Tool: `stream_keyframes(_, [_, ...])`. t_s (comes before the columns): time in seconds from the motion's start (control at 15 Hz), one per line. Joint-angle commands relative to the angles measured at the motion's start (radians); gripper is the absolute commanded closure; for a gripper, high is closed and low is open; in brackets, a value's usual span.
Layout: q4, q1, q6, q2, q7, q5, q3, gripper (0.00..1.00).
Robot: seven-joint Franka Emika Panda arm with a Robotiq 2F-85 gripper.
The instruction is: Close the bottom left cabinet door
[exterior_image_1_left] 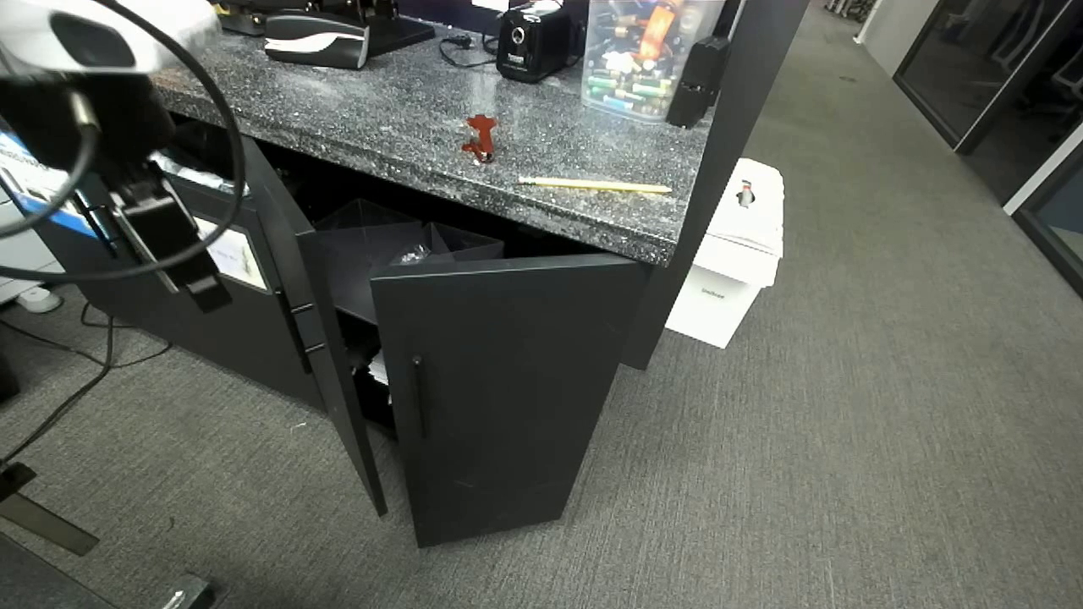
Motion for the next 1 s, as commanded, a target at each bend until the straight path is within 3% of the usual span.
stream_keyframes(0.0, [0.181,0.174,0.090,0.224,0.106,-0.045,-0.157,0.00])
stream_keyframes(0.2, [0.301,0.274,0.103,0.373,0.129,0.013,-0.219,0.00])
stream_keyframes(0.4, [0.391,0.331,0.082,0.474,0.142,0.059,-0.228,0.00])
stream_keyframes(0.93, [0.595,0.422,0.058,0.681,0.160,0.144,-0.291,0.03])
